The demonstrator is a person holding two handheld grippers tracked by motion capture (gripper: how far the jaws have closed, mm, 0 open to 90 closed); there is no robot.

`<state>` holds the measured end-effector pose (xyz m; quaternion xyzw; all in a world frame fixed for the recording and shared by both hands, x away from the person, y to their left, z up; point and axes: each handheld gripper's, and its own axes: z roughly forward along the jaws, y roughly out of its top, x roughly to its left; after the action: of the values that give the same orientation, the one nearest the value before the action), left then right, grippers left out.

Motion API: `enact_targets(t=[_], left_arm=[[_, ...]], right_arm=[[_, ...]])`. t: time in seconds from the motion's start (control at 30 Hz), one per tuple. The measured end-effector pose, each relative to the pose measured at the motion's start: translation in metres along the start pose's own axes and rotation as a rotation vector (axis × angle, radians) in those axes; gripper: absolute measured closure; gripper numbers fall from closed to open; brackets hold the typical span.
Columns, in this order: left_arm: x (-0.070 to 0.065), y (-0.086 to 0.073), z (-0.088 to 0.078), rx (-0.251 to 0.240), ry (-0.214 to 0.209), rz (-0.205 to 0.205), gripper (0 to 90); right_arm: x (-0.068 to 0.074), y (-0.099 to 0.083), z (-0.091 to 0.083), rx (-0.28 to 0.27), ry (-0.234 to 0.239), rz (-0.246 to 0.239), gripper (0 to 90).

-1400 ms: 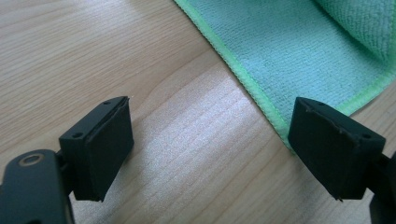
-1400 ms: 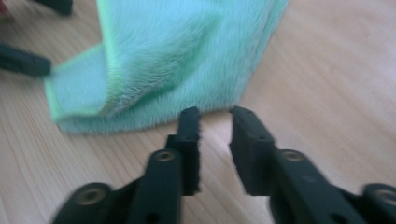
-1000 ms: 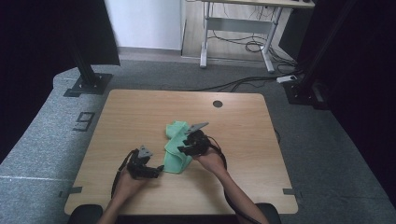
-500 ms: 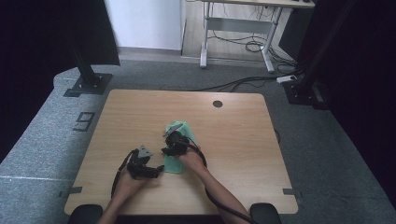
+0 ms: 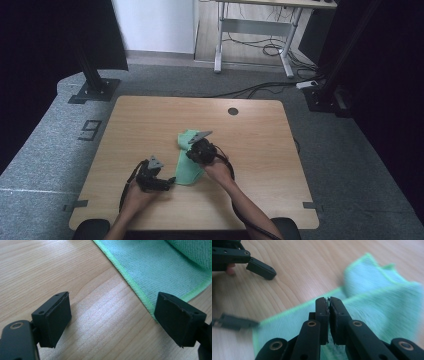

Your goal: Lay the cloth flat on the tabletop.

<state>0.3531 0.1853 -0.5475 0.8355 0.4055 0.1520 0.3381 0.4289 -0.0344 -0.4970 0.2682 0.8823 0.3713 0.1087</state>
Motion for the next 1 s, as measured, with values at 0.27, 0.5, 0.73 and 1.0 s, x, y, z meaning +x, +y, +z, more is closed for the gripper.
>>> enact_targets(t=[0.27,0.5,0.73,1.0], left_arm=[[0.0,0.0,0.0,0.0,0.001,0.0,13.8],[0.0,0.0,0.0,-0.001,0.001,-0.002,13.8],[0.0,0.0,0.0,-0.002,0.002,-0.002,13.9],[0.002,0.004,0.001,0.002,-0.001,-0.023,14.2]], right_arm=[[-0.025,-0.041,-0.043,-0.027,-0.041,0.095,84.1],[-0.04,-0.08,-0.073,-0.019,-0.086,0.17,83.8],[-0.041,-0.123,-0.092,0.006,-0.091,0.244,80.7],[-0.051,-0.133,-0.113,-0.014,-0.139,0.285,55.3]])
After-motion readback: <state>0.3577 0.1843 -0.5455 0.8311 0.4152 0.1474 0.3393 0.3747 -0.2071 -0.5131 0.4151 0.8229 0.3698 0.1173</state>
